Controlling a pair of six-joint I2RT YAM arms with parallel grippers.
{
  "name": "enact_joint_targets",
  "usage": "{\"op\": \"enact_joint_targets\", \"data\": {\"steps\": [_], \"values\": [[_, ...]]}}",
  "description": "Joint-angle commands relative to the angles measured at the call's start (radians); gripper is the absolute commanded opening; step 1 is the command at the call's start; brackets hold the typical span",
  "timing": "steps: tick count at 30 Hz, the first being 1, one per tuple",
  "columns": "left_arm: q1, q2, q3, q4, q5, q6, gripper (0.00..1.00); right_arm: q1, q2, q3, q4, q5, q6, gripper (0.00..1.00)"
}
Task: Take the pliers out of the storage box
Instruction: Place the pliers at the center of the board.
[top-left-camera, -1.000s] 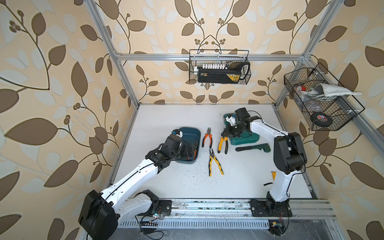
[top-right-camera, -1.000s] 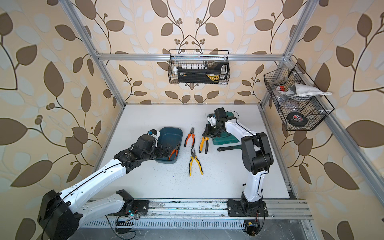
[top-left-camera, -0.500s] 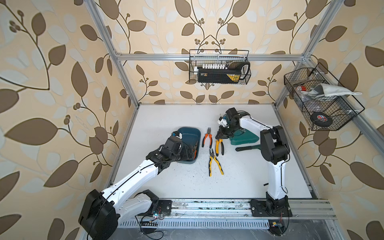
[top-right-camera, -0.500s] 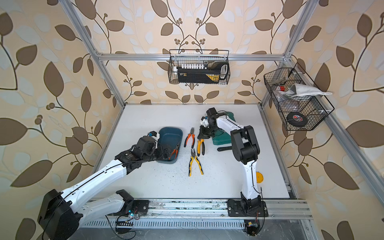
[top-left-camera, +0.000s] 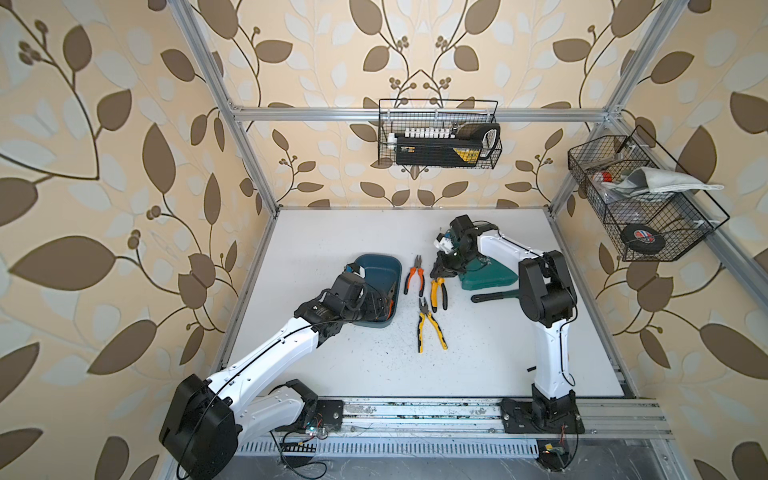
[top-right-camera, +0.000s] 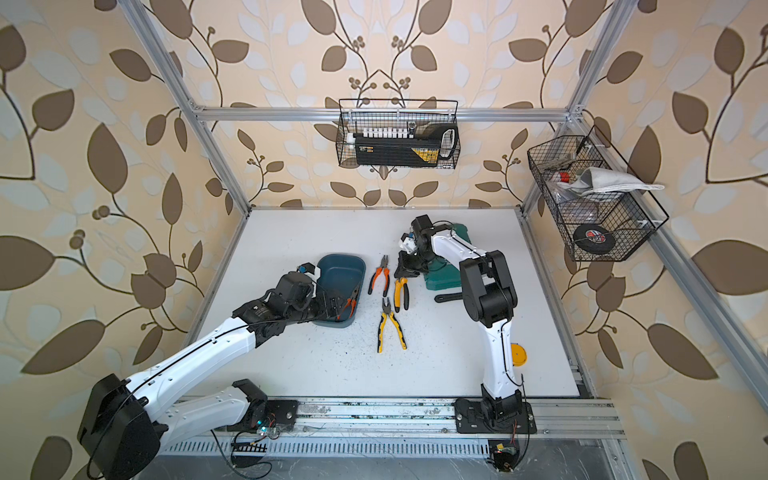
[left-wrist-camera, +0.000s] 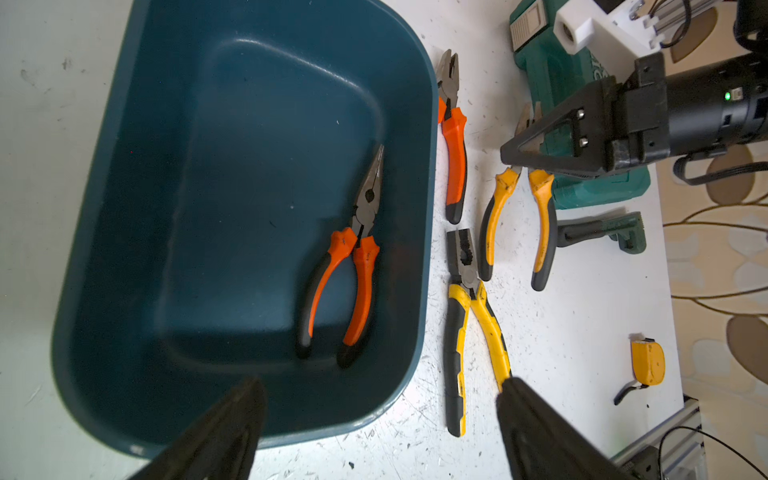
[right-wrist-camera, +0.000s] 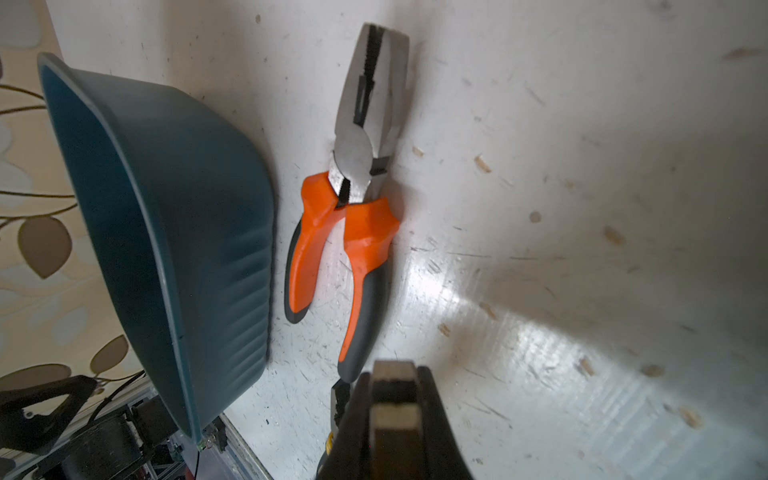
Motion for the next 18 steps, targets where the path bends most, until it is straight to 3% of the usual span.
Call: {"op": "enact_joint_targets", "data": {"steps": [1, 13, 18], "values": [[0.001, -0.001, 0.006, 0.014, -0.011, -0.002, 0.91, 0.015, 0.041, 0.012, -0.02, 0.084, -0.036, 0.0], [0.002, -0.002, -0.005, 0.011, -0.026, 0.001, 0.91, 0.02, 0.069, 0.034, -0.025, 0.101, -0.035, 0.02], [0.002, -0.001, -0.013, 0.008, -0.034, -0.003, 0.92, 0.021, 0.097, 0.054, -0.043, 0.101, -0.037, 0.09]]}}
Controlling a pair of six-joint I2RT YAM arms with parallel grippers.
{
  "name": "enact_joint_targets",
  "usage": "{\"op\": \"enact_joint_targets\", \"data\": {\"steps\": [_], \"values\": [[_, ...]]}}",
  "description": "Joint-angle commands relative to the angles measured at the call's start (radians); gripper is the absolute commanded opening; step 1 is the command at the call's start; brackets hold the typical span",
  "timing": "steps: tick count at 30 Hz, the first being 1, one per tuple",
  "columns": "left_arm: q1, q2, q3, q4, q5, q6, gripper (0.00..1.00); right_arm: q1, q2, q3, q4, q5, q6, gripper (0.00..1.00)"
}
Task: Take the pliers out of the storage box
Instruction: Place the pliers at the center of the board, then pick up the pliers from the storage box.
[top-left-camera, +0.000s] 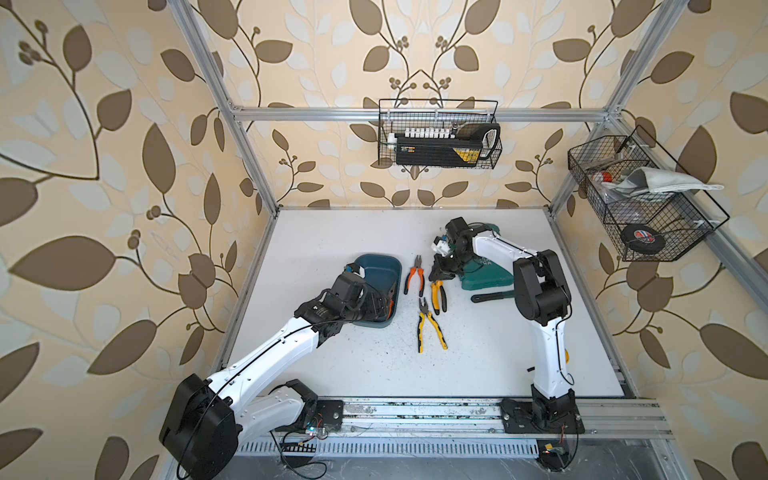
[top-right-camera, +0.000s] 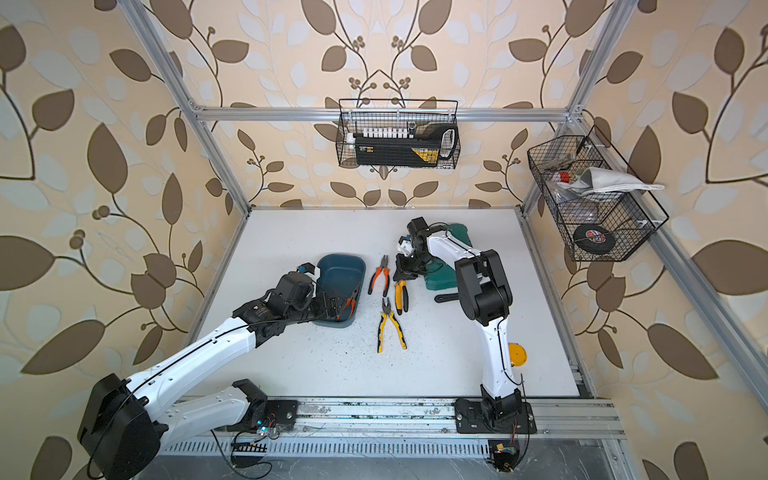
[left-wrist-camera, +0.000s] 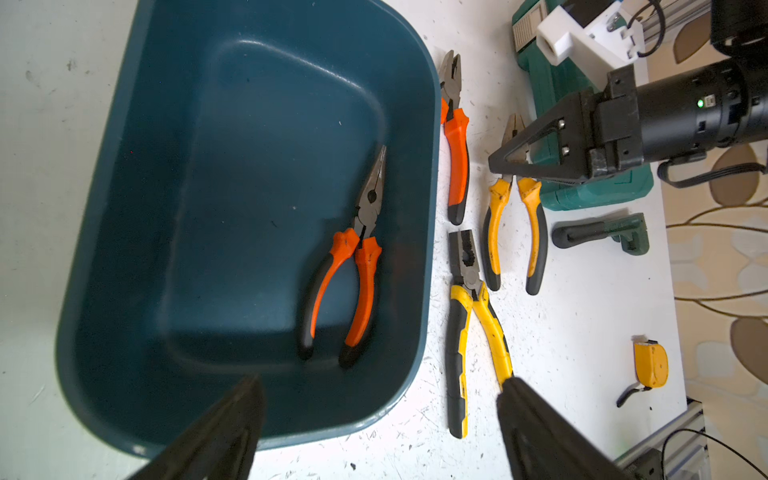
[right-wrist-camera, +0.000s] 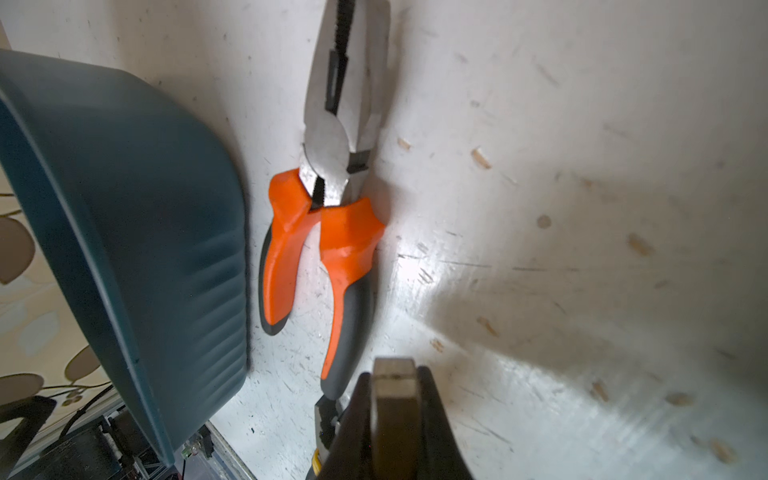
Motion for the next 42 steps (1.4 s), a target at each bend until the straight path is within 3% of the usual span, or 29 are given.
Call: {"op": "enact_joint_targets", "data": {"steps": [1, 4, 9, 18, 26, 30, 31, 33, 36, 42], "values": [[0.002, -0.003, -0.015, 0.01, -0.028, -0.004, 0.92, 0.006, 0.056, 0.022, -0.018, 0.074, -0.04, 0.09], [0.002, -0.012, -0.032, 0.018, -0.028, -0.01, 0.92, 0.005, 0.056, 0.025, -0.019, 0.085, -0.037, 0.12], [0.002, 0.002, -0.05, 0.032, -0.025, -0.011, 0.92, 0.005, 0.044, 0.02, -0.018, 0.099, -0.036, 0.31], [0.002, 0.029, -0.041, 0.036, -0.02, 0.0, 0.92, 0.006, 0.029, 0.003, -0.01, 0.108, -0.018, 0.33], [0.01, 0.058, -0.027, 0.028, -0.023, -0.003, 0.92, 0.006, -0.163, -0.041, 0.011, 0.159, 0.037, 0.37], [0.024, 0.093, 0.006, 0.013, -0.002, -0.006, 0.91, 0.013, -0.284, -0.151, 0.122, 0.085, 0.078, 0.54], [0.03, 0.101, 0.014, 0.015, 0.011, -0.005, 0.91, 0.017, -0.325, -0.204, 0.179, 0.042, 0.091, 0.77], [0.048, 0.125, 0.035, 0.011, 0.041, 0.005, 0.91, 0.034, -0.405, -0.305, 0.278, 0.013, 0.121, 0.86], [0.084, 0.171, 0.072, 0.009, 0.106, 0.039, 0.89, 0.076, -0.538, -0.461, 0.388, 0.117, 0.139, 0.87], [0.157, 0.246, 0.125, 0.048, 0.322, 0.136, 0.83, 0.194, -0.79, -0.899, 0.762, 0.534, 0.138, 0.86]]}}
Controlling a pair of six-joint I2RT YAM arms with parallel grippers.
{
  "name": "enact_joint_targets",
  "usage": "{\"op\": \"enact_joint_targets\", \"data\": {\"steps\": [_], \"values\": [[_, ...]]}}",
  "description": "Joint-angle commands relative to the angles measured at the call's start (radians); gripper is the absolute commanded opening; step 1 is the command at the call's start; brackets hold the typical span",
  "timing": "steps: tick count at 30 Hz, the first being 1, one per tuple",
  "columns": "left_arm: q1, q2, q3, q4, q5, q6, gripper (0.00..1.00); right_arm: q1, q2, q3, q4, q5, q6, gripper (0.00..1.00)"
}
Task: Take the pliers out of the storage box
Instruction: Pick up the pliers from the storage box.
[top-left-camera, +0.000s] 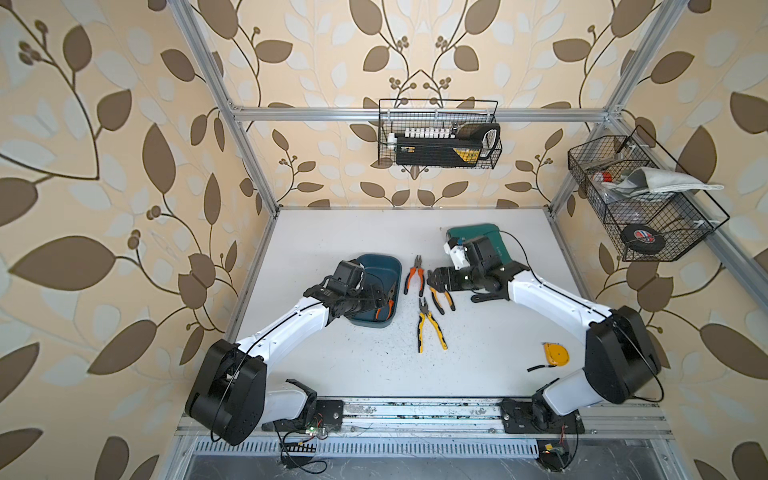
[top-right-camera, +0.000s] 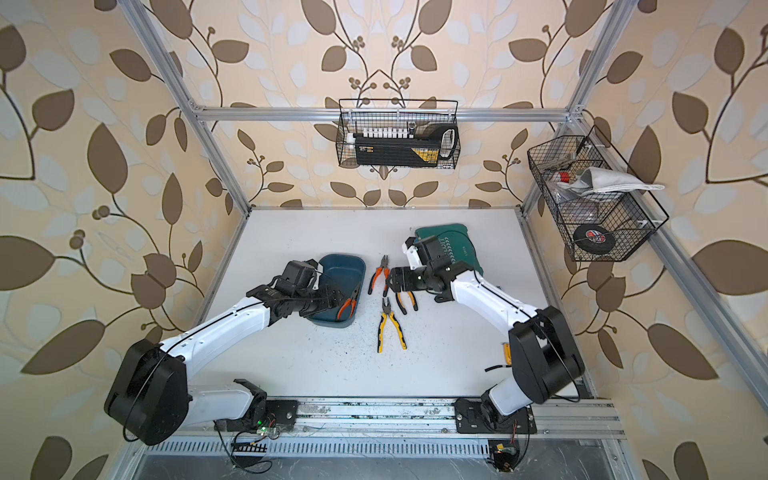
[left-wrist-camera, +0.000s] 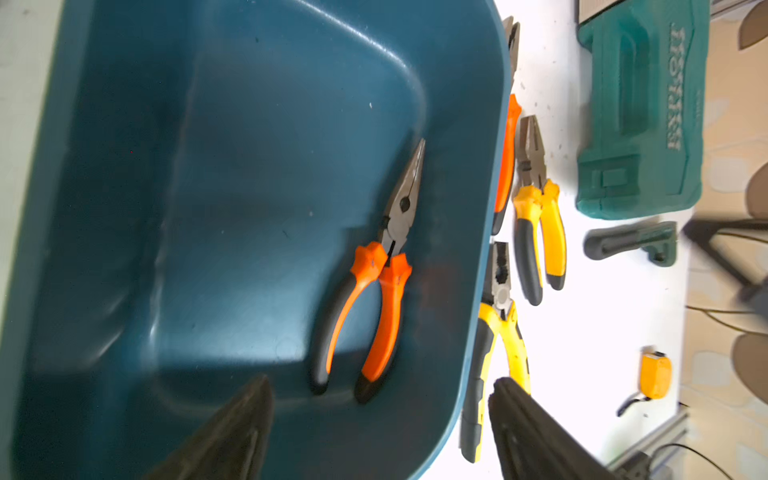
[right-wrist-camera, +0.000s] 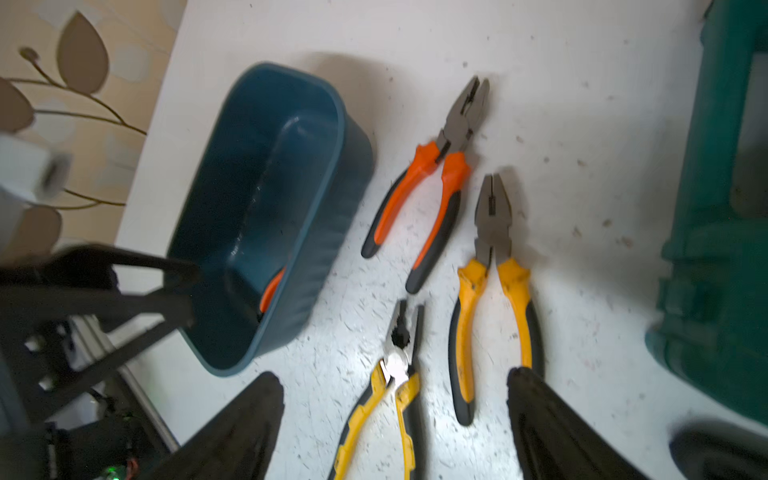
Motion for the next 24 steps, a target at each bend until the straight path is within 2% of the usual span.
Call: {"op": "enact_joint_targets", "data": {"steps": [1, 2, 6, 8, 10, 14, 18, 24], "values": [[0.011, 0.026, 0.054, 0.026, 0.141, 0.09, 0.82, 0.027, -0.052, -0.179, 0.263, 0.259, 0.032, 0.86], [0.01, 0.032, 0.056, 0.038, 0.153, 0.097, 0.82, 0.027, -0.056, -0.212, 0.31, 0.269, 0.051, 0.86], [0.01, 0.076, 0.047, 0.079, 0.136, 0.158, 0.77, 0.028, -0.059, -0.195, 0.3, 0.265, 0.072, 0.85], [0.012, 0.105, 0.055, 0.075, 0.082, 0.204, 0.74, 0.029, -0.044, -0.189, 0.299, 0.268, 0.077, 0.85], [0.011, 0.152, 0.077, 0.055, 0.021, 0.242, 0.65, 0.028, -0.021, -0.179, 0.294, 0.263, 0.086, 0.85], [0.016, 0.225, 0.138, -0.019, -0.072, 0.27, 0.56, 0.028, -0.002, -0.166, 0.291, 0.231, 0.095, 0.84], [0.011, 0.246, 0.156, -0.045, -0.057, 0.285, 0.49, 0.029, -0.007, -0.165, 0.285, 0.244, 0.093, 0.84], [-0.024, 0.234, 0.133, -0.06, -0.096, 0.286, 0.43, 0.028, 0.003, -0.159, 0.276, 0.254, 0.09, 0.85]]}}
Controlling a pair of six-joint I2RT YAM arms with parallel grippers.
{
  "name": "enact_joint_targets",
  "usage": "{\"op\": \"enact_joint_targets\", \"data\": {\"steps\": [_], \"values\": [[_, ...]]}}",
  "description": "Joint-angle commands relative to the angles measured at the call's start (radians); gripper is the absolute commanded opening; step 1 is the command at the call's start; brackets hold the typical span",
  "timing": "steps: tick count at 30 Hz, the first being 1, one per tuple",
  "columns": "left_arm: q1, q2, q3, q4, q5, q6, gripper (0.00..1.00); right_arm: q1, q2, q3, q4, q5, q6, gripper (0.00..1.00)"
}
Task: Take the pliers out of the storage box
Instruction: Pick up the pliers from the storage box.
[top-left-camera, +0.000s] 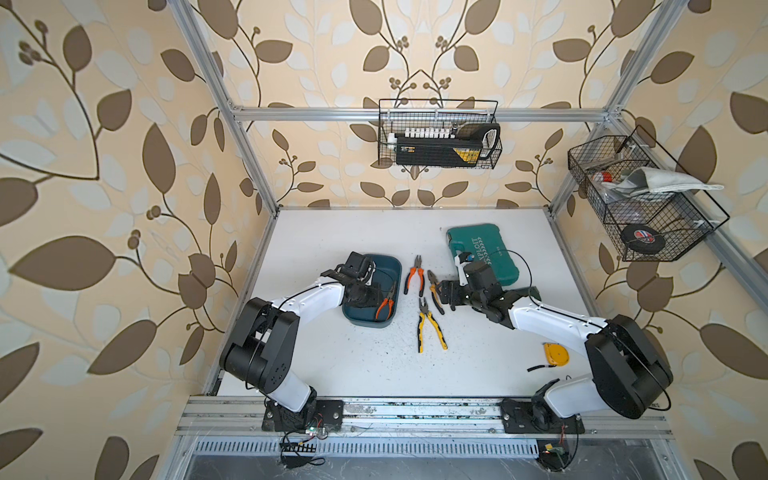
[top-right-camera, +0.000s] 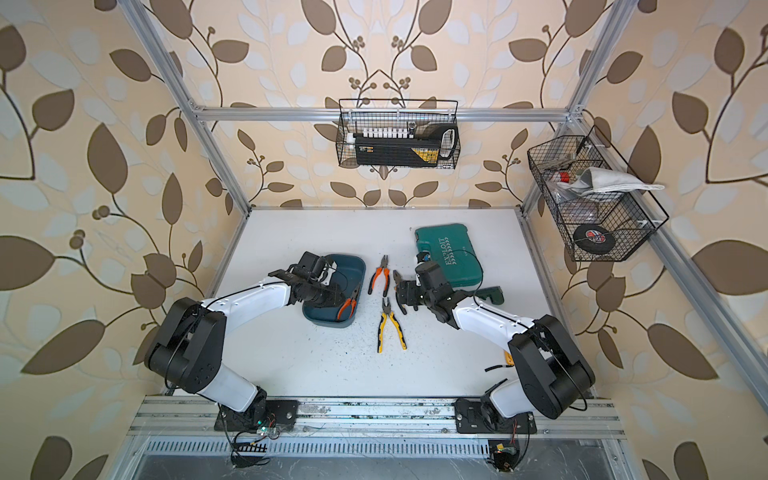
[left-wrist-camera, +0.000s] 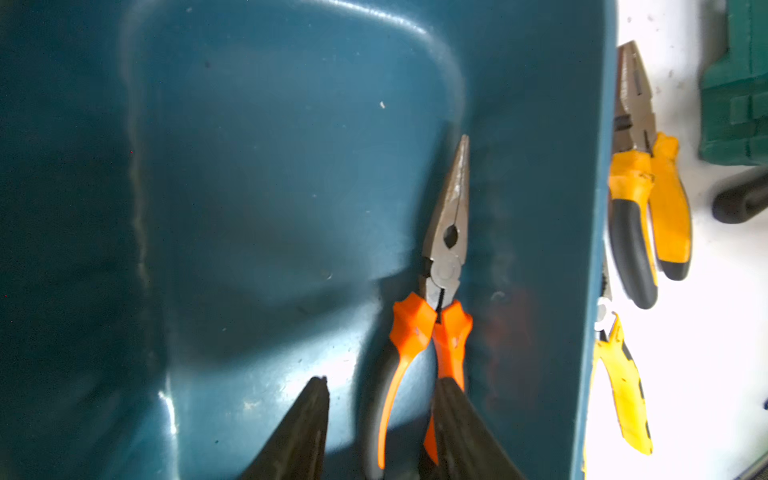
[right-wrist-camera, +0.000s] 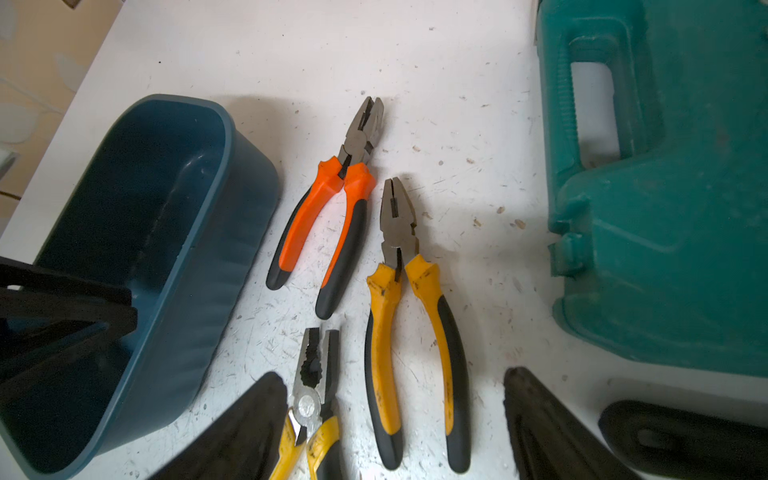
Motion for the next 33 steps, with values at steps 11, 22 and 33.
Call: {"op": "enact_joint_targets", "data": {"steps": [11, 22, 33], "values": [[-0.082, 0.058, 0.023, -0.067, -0.075, 0.01, 0.39, 0.002, 0.023, 0.039, -0.012, 0.032, 0.008, 0.84], [-0.082, 0.001, 0.004, -0.078, -0.08, 0.003, 0.34, 0.001, 0.034, 0.048, -0.015, 0.03, 0.01, 0.84], [-0.144, 0.111, 0.055, -0.095, -0.122, -0.01, 0.33, 0.0, 0.044, 0.056, -0.036, 0.043, 0.008, 0.84]]}}
